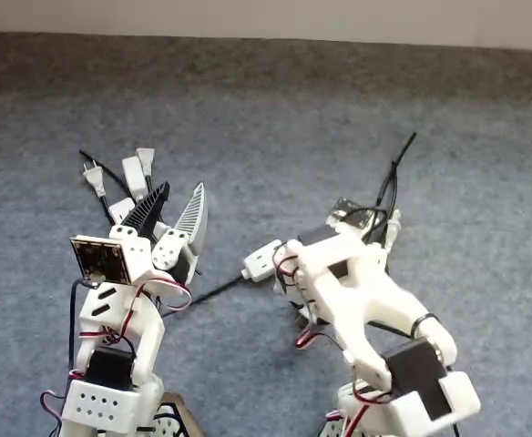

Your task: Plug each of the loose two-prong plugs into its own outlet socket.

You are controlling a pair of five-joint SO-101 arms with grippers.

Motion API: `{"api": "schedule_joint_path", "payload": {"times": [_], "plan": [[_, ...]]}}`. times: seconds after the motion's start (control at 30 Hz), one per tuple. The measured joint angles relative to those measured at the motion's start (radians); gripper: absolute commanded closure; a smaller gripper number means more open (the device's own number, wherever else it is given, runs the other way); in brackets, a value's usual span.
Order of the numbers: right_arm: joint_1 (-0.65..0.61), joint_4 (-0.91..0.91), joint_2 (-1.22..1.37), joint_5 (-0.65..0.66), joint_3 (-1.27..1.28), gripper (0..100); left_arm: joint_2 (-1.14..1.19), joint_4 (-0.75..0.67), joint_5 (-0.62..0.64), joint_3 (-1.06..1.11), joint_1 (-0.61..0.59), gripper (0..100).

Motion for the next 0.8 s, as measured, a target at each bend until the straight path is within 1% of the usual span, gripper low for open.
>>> {"api": "schedule_joint_path", "payload": {"times": [0.17, 0.37, 0.5, 0.63, 0.7, 0.8], "plan": [[0.0, 0.08, 0.11, 0.0, -0.106, 88.9, 0.0, 0.0, 0.0, 0.0, 0.0, 81], [0.0, 0.112, 0.12, 0.0, -0.146, 89.1, 0.0, 0.0, 0.0, 0.0, 0.0, 81], [0.0, 0.117, 0.12, 0.0, -0.15, 94.3, 0.0, 0.0, 0.0, 0.0, 0.0, 81], [0.0, 0.157, 0.133, 0.002, -0.196, 96.1, 0.0, 0.0, 0.0, 0.0, 0.0, 81], [0.0, 0.195, 0.141, 0.035, -0.241, 98.8, 0.0, 0.0, 0.0, 0.0, 0.0, 81], [-0.002, 0.287, 0.141, 0.107, -0.345, 99.3, 0.0, 0.0, 0.0, 0.0, 0.0, 81]]}}
